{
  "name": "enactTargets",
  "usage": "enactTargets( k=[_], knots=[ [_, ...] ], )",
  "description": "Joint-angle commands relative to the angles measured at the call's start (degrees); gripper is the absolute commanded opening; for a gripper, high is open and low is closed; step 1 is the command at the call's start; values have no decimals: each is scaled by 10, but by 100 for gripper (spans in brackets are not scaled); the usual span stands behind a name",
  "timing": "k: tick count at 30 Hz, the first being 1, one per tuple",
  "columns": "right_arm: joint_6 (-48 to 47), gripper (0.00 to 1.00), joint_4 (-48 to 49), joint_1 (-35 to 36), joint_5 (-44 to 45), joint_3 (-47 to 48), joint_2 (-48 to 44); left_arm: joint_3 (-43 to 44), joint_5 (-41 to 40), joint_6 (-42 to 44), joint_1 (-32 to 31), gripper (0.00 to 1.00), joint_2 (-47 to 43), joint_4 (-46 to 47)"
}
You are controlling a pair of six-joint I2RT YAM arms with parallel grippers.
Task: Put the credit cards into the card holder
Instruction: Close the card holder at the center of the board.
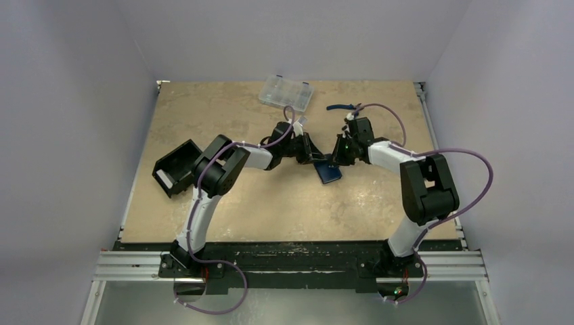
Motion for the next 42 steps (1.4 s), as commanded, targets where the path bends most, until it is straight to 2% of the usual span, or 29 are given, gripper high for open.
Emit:
enactTargets(
  k=[1,4,7,10,12,15,19,23,26,34,42],
  knots=[
    [51,4,29,4,40,-70,-24,-25,-29,12,-1,0,2,-57],
    [92,5,116,4,14,-121,-52,-24,-26,11,-2,0,2,-52],
    [92,12,116,1,-3,-104,-51,-15,-14,15,-1,0,4,-56],
    [4,24,45,1,11,-28,-59,-2,-1,23,0,0,4,-69],
    [-68,27,-15,4,39,10,-67,12,9,33,0,0,11,-87],
    [-157,37,-48,10,51,22,-96,14,11,35,0,0,16,-90],
    [-201,45,-69,29,64,18,-109,17,13,35,0,0,23,-94],
    [-220,45,-70,64,114,8,-115,25,13,43,1,0,25,-106],
    [-225,39,-67,81,143,6,-119,27,10,48,1,0,24,-112],
    [-231,35,-76,107,178,21,-72,23,10,49,2,0,25,-109],
    [-226,36,-60,108,183,20,-59,18,10,50,2,0,23,-107]
  ],
)
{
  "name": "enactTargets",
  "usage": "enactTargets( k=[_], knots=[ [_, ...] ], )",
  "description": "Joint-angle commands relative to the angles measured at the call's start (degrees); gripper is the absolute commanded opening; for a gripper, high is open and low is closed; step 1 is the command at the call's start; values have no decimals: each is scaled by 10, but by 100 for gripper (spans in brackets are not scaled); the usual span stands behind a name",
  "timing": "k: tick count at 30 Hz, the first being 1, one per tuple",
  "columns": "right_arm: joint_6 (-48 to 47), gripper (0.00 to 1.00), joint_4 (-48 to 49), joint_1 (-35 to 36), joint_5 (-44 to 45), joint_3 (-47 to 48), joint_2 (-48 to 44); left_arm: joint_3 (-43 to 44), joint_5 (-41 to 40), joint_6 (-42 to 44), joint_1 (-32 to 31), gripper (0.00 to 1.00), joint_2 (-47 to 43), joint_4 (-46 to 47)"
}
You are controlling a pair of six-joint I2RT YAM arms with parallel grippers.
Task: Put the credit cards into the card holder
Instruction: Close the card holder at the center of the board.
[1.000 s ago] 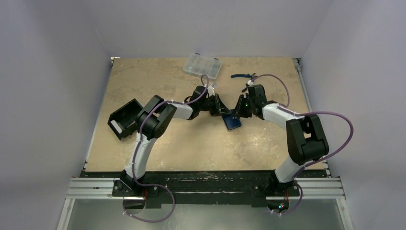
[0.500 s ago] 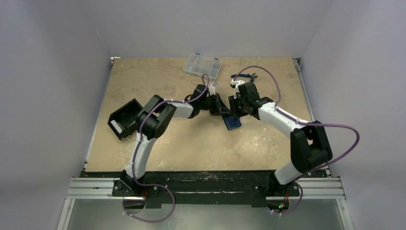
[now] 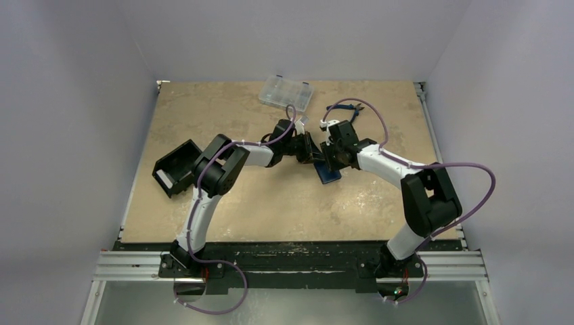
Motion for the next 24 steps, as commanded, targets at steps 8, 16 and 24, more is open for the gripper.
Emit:
enactTargets(
  k=[8,16,24],
  knots=[
    [-1,36,22,2,38,14,8,-10,-5,32,1,0,24,-50],
    [7,29,38,3,18,16,24,-11,-4,31,1,0,25,-48],
    [18,0,37,3,20,7,9,-10,-5,33,1,0,25,-49]
  ],
)
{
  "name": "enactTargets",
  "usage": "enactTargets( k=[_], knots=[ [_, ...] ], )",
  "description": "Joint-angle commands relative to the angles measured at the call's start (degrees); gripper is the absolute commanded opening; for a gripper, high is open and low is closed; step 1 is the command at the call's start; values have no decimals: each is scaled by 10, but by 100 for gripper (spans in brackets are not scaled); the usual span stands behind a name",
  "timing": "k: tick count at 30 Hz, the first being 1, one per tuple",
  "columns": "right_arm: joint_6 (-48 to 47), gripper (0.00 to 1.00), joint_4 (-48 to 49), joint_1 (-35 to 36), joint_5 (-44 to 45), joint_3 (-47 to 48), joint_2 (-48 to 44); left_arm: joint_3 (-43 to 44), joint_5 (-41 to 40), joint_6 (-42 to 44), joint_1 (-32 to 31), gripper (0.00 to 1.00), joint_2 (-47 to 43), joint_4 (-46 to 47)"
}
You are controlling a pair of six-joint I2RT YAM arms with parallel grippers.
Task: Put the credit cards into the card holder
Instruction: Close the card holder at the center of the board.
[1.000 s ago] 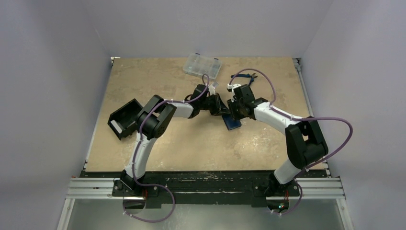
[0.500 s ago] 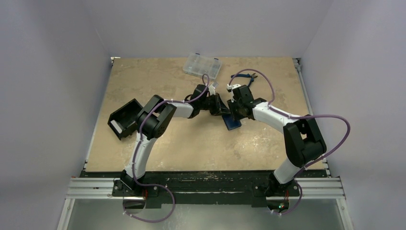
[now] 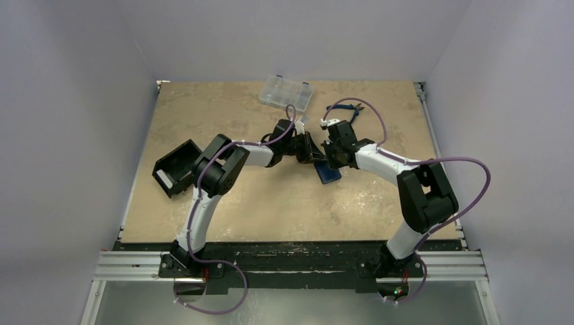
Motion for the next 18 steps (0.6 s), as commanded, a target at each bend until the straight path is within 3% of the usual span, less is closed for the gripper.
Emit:
enactTargets(
  k=[1,18],
  knots=[
    [15,0,8,2,-1,5,-18,-9,-6,33,1,0,25,-50],
    [23,0,1,-31,-95,0,-21,-12,-5,33,1,0,24,-47]
  ],
)
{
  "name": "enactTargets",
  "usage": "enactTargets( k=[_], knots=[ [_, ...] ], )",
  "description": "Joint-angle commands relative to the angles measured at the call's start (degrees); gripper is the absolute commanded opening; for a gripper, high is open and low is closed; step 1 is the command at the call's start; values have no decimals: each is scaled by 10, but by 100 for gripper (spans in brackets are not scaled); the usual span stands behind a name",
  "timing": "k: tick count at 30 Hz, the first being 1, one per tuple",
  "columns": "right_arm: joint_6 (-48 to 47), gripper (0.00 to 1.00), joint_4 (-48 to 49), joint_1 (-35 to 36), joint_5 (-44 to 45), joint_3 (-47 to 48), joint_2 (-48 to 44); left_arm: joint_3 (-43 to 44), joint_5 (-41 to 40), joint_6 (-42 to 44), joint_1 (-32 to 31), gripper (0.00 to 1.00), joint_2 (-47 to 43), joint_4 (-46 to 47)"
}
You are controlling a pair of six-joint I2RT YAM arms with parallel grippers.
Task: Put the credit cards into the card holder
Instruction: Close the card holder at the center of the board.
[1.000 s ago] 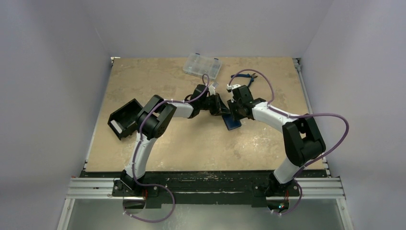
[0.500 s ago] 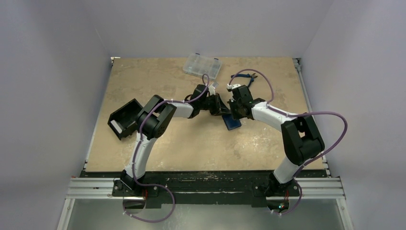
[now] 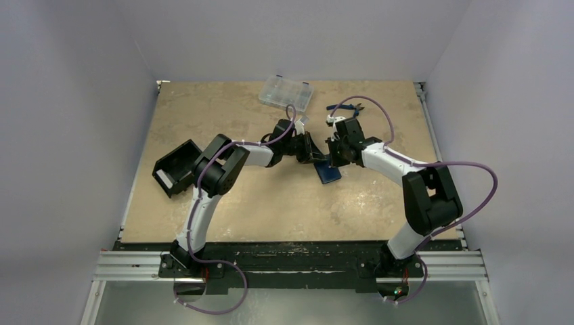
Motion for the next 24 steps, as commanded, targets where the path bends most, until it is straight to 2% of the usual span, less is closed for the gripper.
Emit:
enactTargets(
  k=[1,12,24],
  knots=[
    [1,0,2,1,-28,3,2,-12,-6,33,1,0,23,-49],
    [-7,0,-17,1,-10,18,21,-12,-7,33,1,0,25,-49],
    [-12,0,-16,1,-49,17,33,-12,-7,32,1,0,26,-48]
  ],
)
